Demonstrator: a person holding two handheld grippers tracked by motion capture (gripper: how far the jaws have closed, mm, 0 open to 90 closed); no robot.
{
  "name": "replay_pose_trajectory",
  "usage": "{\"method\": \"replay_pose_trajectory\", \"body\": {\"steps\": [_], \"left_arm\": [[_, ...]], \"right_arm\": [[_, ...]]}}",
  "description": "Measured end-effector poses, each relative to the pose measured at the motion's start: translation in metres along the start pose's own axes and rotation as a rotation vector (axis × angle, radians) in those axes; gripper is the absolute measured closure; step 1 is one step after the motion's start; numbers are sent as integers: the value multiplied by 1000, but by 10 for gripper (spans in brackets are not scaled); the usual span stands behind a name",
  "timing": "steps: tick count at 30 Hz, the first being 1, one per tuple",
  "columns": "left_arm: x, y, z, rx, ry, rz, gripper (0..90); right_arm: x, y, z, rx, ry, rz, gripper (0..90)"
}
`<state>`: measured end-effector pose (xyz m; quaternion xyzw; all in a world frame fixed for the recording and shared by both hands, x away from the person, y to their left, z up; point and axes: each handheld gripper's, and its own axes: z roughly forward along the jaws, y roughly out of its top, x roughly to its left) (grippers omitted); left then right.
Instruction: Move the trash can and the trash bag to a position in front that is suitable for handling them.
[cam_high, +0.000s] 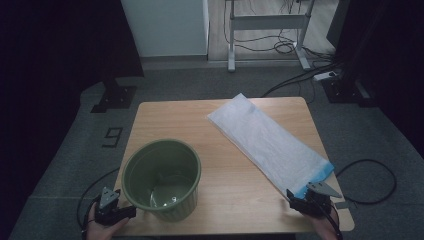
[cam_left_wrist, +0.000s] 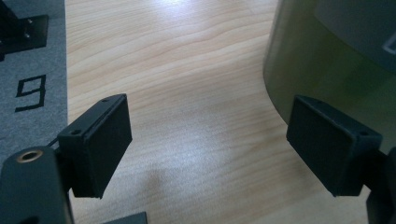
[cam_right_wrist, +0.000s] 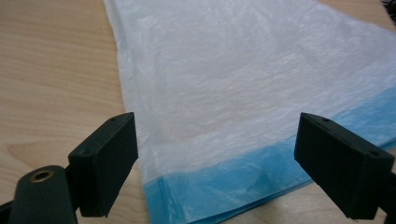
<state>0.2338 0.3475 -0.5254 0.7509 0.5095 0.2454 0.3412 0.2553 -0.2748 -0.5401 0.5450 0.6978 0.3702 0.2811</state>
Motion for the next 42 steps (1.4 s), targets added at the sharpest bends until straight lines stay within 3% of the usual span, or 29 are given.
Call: {"method": "replay_pose_trajectory", "body": {"steps": [4, 9, 13, 14, 15, 19, 22, 24, 27, 31, 33, 36, 42], "left_arm": [[-3, -5, -8, -11, -10, 14, 136], [-13, -16, -20, -5, -17, 64, 136], [-24, -17, -24, -18, -85, 93, 136], [-32, -14, -26, -26, -138, 127, 135], [-32, -14, -26, -26, -138, 127, 135], [-51, -4, -23, -34, -214, 196, 119], [-62, 6, -17, -41, -278, 256, 114], [-64, 8, -15, -44, -270, 273, 101], [-71, 13, -9, -77, -289, 306, 151], [-79, 25, 2, -74, -333, 304, 155], [-81, 35, 11, -5, -371, 275, 140], [-86, 44, 23, 35, -389, 273, 143], [-99, 58, 37, 41, -396, 291, 138]], "right_arm": [[-3, 2, -3, -16, 13, 30, 132], [-4, 6, -3, -25, -4, 36, 131], [-5, 10, 0, -31, -2, 44, 132], [-4, 11, 2, -32, 3, 44, 132], [-4, 11, 2, -32, 3, 44, 132], [0, 11, 5, -21, 7, 16, 131], [1, 11, 2, -44, 2, 10, 132], [0, 10, 1, -45, 3, 10, 132], [-1, 8, -1, -42, 4, 14, 132], [0, 8, -4, -47, 1, 20, 132], [1, 7, -5, -49, 0, 19, 132], [2, 7, -4, -44, 1, 17, 132], [6, 6, -2, -34, 6, -1, 132]]}}
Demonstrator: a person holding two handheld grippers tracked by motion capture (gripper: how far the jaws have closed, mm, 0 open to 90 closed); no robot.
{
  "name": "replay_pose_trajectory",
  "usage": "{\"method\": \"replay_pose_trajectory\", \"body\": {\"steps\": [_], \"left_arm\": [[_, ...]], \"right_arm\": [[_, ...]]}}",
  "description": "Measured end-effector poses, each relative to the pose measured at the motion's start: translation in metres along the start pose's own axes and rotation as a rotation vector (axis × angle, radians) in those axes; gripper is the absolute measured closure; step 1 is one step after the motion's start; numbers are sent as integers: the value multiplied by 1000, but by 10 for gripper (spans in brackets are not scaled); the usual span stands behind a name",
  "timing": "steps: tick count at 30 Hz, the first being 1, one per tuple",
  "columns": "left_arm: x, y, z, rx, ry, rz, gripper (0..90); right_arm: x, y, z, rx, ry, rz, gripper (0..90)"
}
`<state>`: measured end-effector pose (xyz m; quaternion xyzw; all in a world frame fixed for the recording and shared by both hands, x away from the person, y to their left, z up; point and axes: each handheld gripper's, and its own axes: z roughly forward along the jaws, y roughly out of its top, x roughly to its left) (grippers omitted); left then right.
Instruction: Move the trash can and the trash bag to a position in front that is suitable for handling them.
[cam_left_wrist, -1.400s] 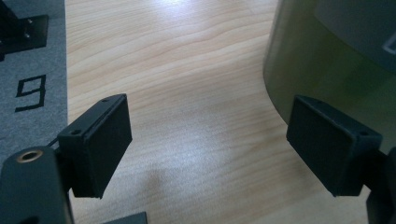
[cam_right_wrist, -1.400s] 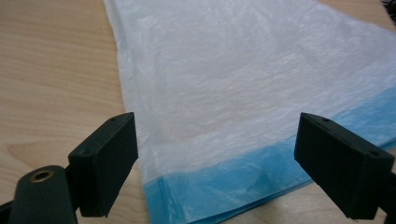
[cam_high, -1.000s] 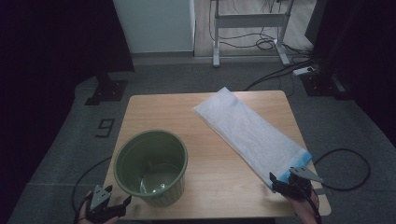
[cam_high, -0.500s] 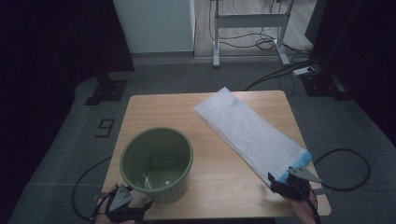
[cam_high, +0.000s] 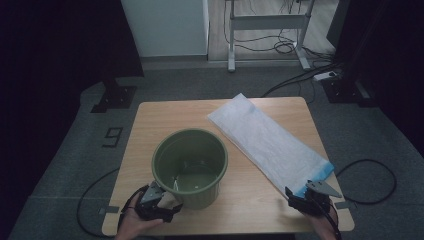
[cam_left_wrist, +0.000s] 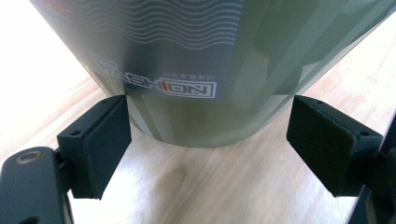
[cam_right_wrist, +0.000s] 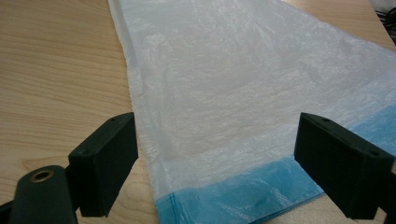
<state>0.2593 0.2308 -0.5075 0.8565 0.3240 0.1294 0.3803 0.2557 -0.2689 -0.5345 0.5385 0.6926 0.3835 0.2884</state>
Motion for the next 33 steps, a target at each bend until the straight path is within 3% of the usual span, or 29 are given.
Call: {"method": "replay_pose_trajectory", "body": {"steps": [5, 24, 30, 33], "left_arm": [[-4, 10, 13, -1, 9, 14, 138], [-20, 38, 50, -21, -29, 61, 142], [-20, 34, 44, -18, -3, 64, 143], [-16, 31, 39, -32, 15, 38, 144]], "right_arm": [[1, 0, -1, -1, 0, -7, 132], [-3, 0, -1, -4, -14, -5, 132], [-3, 2, -3, -15, -12, 5, 132], [-2, 3, -3, -18, -6, 3, 132]]}}
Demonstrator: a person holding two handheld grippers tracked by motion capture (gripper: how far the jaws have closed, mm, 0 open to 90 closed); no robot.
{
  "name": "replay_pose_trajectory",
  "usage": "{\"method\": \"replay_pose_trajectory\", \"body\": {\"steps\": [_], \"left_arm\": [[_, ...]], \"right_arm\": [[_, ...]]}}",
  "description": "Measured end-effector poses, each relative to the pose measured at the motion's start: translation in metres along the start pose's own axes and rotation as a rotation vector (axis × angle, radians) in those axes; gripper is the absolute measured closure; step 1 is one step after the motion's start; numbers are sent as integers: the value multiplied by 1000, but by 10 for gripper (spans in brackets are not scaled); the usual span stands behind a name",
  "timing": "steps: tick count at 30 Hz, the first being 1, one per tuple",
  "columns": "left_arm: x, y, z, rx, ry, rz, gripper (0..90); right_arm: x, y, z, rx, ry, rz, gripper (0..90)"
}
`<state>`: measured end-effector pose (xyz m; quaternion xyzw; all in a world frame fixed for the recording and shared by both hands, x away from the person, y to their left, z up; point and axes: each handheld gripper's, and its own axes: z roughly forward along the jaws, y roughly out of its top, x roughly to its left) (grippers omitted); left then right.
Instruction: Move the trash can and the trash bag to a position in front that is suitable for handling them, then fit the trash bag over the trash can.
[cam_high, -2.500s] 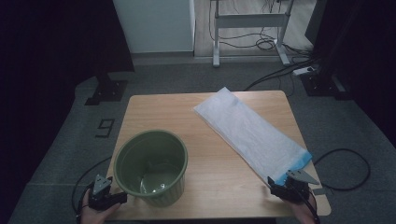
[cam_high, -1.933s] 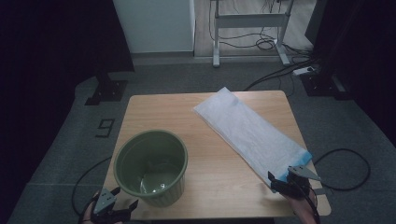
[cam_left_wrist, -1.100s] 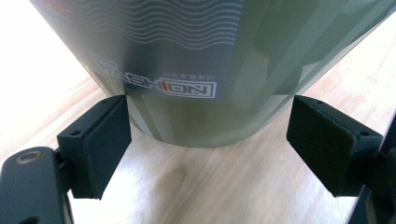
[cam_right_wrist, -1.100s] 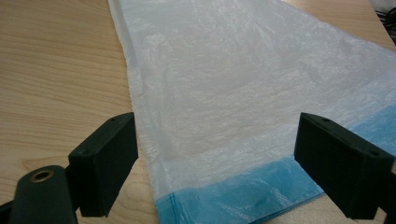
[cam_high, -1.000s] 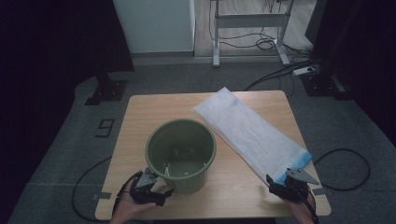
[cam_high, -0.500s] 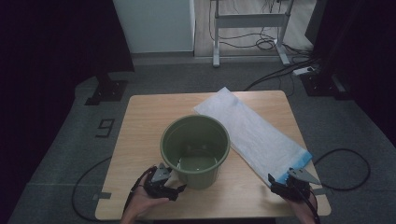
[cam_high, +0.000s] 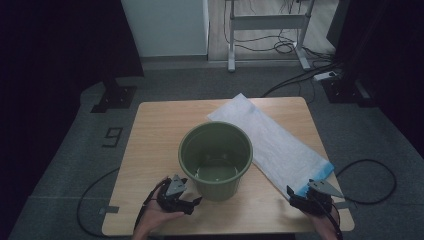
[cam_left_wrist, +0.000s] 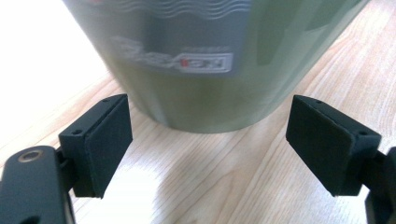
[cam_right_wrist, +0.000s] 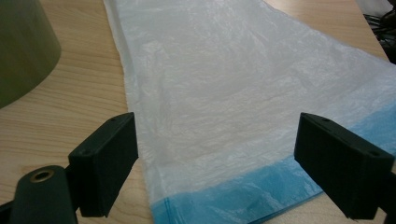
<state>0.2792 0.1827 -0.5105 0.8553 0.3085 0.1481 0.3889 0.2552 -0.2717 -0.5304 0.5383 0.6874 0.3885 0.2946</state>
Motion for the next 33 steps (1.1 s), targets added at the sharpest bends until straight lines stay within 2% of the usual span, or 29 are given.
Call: {"method": "replay_pose_trajectory", "body": {"steps": [7, 11, 15, 19, 23, 27, 33], "left_arm": [[7, -5, 0, 15, 36, -34, 143], [14, -10, 2, 40, 66, -50, 143], [21, -17, 5, 50, 102, -76, 143], [25, -20, 9, 57, 113, -90, 148], [29, -20, 16, 69, 157, -102, 159], [31, -20, 23, 74, 167, -95, 162], [34, -22, 26, 90, 171, -96, 171]], "right_arm": [[2, 4, 1, -6, 15, 3, 132], [3, 8, 2, -1, 30, 15, 132], [11, 19, 9, -9, 50, 22, 135], [16, 29, 15, -21, 70, 43, 139], [25, 43, 31, -6, 101, 49, 143], [39, 55, 51, 25, 123, 54, 152], [51, 66, 67, 50, 117, 51, 156]]}}
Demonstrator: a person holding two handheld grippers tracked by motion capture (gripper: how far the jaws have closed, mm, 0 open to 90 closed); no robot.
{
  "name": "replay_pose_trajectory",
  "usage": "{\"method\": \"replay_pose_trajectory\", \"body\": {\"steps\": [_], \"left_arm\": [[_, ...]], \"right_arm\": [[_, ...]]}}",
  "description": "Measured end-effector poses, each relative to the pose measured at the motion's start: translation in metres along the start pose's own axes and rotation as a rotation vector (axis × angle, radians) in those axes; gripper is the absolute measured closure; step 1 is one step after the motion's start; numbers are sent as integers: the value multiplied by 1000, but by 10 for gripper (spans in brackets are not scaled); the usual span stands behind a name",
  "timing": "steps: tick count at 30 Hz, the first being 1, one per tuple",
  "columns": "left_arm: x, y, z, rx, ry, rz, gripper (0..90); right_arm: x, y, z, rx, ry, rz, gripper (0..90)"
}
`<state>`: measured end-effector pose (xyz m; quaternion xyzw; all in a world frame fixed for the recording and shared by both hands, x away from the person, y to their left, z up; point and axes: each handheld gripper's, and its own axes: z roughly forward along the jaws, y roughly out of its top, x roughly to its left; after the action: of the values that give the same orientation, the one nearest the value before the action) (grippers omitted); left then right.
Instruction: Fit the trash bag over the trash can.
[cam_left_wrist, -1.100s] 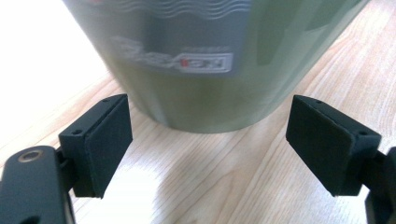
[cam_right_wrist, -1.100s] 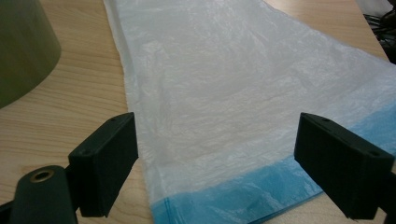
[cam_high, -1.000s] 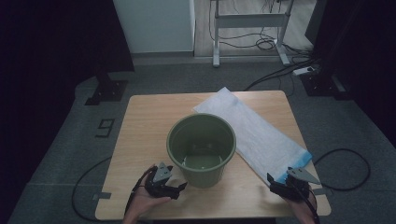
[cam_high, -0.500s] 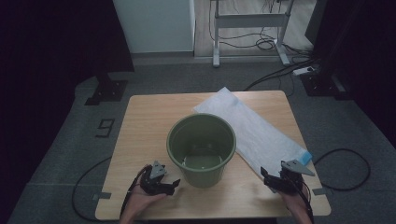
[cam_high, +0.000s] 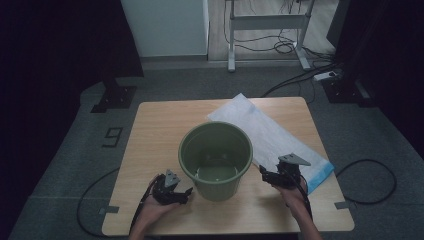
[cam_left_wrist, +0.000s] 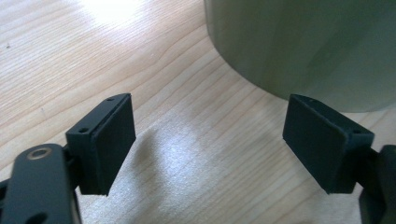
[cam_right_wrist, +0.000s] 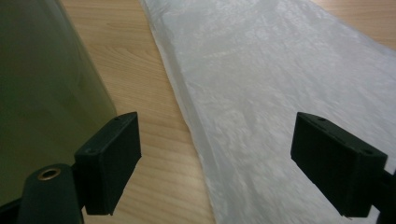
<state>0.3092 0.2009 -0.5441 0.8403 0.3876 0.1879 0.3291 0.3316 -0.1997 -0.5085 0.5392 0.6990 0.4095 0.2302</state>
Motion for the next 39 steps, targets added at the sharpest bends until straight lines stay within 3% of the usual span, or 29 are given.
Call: {"method": "replay_pose_trajectory", "body": {"steps": [8, 12, 17, 20, 21, 25, 27, 28, 29, 32, 36, 39], "left_arm": [[8, 1, 3, 13, -4, -14, 175], [11, 1, 4, 23, -31, -32, 173], [15, 1, 4, 33, -45, -57, 170], [15, 1, 4, 33, -46, -57, 170], [15, 1, 4, 33, -46, -57, 170], [15, 1, 4, 33, -43, -57, 172], [14, 0, 4, 31, -44, -58, 175], [14, 0, 4, 32, -44, -60, 175], [14, 0, 4, 32, -44, -60, 176], [14, 0, 3, 32, -45, -59, 176], [14, 0, 3, 32, -45, -59, 176], [14, 0, 3, 32, -45, -61, 176]], "right_arm": [[8, 13, 40, 47, -44, -28, 187], [11, 11, 62, 99, -32, -37, 205], [10, 7, 70, 134, -55, -45, 218], [7, 1, 72, 187, -98, -47, 290], [7, 1, 72, 187, -98, -47, 290], [3, 0, 67, 178, -105, -65, 443], [0, -1, 64, 173, -103, -69, 564], [-2, -4, 59, 164, -116, -56, 676], [-2, -4, 59, 164, -116, -56, 676], [-6, -13, 48, 146, -134, -20, 820], [-15, -26, 29, 127, -148, 4, 867], [-17, -36, 14, 130, -156, -9, 866]]}}
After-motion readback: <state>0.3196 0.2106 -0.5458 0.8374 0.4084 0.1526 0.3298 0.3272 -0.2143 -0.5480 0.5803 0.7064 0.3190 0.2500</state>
